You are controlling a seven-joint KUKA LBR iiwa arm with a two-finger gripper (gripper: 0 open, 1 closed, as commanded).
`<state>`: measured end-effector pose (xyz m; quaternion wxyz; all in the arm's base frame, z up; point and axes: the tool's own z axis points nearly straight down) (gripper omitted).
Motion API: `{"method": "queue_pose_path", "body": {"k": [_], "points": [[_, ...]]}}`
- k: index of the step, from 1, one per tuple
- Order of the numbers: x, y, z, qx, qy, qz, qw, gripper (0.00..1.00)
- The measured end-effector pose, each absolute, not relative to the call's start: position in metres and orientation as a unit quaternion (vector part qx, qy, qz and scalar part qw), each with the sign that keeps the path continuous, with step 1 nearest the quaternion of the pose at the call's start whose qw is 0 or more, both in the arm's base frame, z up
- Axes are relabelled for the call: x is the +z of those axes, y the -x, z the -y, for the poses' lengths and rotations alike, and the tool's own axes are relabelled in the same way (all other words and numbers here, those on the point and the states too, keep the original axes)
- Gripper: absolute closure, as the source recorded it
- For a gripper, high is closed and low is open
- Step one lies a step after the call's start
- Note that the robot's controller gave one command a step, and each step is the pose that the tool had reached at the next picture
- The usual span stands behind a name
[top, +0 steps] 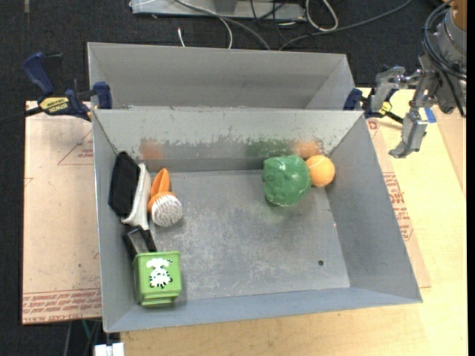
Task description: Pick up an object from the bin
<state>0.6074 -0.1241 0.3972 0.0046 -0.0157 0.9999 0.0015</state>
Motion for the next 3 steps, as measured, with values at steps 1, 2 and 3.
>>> {"method": "queue_pose_path", "body": {"k": [1, 2, 3], "points": [[0.390, -0.622, 0.132, 0.000, 0.008, -1.000, 0.010, 0.00], [0.412, -0.633, 0.125, 0.001, -0.010, -1.000, 0.008, 0.00], [0.458, -0.642, 0.142, 0.001, -0.029, -1.000, 0.009, 0.00]]}}
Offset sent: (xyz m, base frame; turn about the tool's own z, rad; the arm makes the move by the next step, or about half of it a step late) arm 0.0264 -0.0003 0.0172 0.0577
